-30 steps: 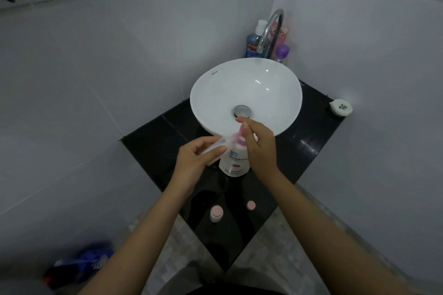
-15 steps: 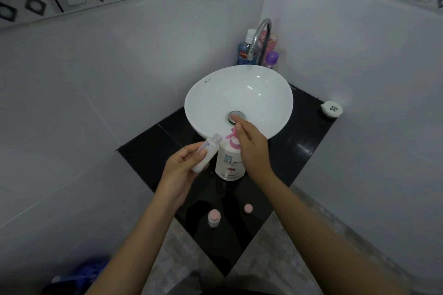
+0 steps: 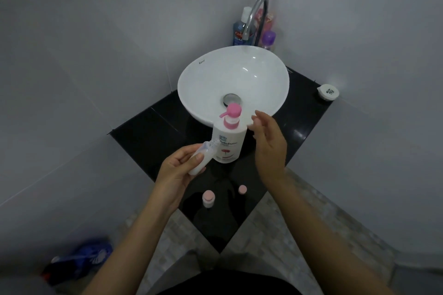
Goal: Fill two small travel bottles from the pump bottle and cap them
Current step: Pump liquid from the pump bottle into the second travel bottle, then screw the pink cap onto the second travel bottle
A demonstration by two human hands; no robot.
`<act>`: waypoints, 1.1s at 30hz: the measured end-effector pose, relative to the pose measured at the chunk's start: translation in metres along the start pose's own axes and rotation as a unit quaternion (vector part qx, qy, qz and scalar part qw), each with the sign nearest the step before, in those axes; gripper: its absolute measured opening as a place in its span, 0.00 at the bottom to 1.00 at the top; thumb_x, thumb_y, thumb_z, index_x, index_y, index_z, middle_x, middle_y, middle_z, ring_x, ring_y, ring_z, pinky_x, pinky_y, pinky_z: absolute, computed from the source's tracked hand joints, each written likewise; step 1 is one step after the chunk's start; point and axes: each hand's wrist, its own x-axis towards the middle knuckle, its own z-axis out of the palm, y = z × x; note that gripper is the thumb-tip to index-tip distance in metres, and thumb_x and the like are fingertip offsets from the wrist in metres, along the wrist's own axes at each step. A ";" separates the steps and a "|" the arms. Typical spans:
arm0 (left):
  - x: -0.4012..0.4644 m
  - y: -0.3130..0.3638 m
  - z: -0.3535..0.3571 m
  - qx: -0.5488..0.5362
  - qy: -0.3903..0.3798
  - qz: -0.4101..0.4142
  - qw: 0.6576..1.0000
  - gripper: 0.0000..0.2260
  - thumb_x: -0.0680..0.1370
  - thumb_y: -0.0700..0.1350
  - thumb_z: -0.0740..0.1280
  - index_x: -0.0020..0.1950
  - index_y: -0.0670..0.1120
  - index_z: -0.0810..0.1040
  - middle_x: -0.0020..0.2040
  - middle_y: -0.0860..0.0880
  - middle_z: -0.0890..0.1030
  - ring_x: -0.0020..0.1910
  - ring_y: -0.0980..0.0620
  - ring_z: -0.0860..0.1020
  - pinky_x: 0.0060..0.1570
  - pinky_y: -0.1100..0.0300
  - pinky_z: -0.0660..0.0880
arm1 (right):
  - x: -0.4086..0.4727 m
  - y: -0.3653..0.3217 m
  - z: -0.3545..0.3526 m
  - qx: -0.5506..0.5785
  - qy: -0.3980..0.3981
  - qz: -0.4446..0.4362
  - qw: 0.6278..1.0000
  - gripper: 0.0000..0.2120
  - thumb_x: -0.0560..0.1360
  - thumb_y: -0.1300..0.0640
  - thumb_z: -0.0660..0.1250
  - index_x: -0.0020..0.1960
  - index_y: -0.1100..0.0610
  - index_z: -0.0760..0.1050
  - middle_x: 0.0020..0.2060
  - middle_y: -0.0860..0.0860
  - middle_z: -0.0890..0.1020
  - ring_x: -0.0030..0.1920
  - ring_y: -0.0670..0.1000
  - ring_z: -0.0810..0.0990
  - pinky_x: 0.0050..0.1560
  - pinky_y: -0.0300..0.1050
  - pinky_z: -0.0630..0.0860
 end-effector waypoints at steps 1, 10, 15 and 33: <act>-0.003 -0.004 -0.001 0.003 0.002 -0.007 1.000 0.14 0.67 0.49 0.73 0.52 0.52 0.84 0.51 0.54 0.85 0.49 0.59 0.83 0.43 0.66 0.79 | -0.010 0.008 -0.006 -0.005 0.017 -0.002 1.000 0.14 0.80 0.52 0.60 0.63 0.54 0.75 0.56 0.50 0.81 0.54 0.48 0.80 0.51 0.37 0.77; -0.020 -0.028 0.002 0.007 0.011 -0.051 0.999 0.13 0.67 0.48 0.73 0.51 0.50 0.84 0.51 0.52 0.86 0.48 0.58 0.83 0.44 0.66 0.80 | -0.069 0.102 -0.029 -0.291 -0.096 0.072 0.949 0.17 0.77 0.45 0.63 0.60 0.55 0.76 0.46 0.50 0.79 0.43 0.47 0.78 0.45 0.44 0.77; -0.028 -0.034 0.001 0.000 0.024 -0.063 0.998 0.15 0.66 0.49 0.74 0.51 0.50 0.85 0.52 0.51 0.86 0.49 0.57 0.83 0.46 0.64 0.80 | -0.069 0.133 -0.022 -0.401 -0.164 0.071 0.898 0.21 0.76 0.39 0.61 0.60 0.54 0.73 0.46 0.51 0.79 0.42 0.48 0.77 0.39 0.40 0.69; -0.029 -0.007 0.018 0.064 0.004 0.000 0.998 0.16 0.65 0.50 0.74 0.52 0.50 0.84 0.53 0.50 0.84 0.51 0.54 0.82 0.47 0.63 0.79 | -0.045 -0.038 -0.046 0.012 -0.200 0.059 0.978 0.10 0.75 0.60 0.67 0.56 0.53 0.80 0.42 0.52 0.83 0.35 0.47 0.81 0.32 0.36 0.76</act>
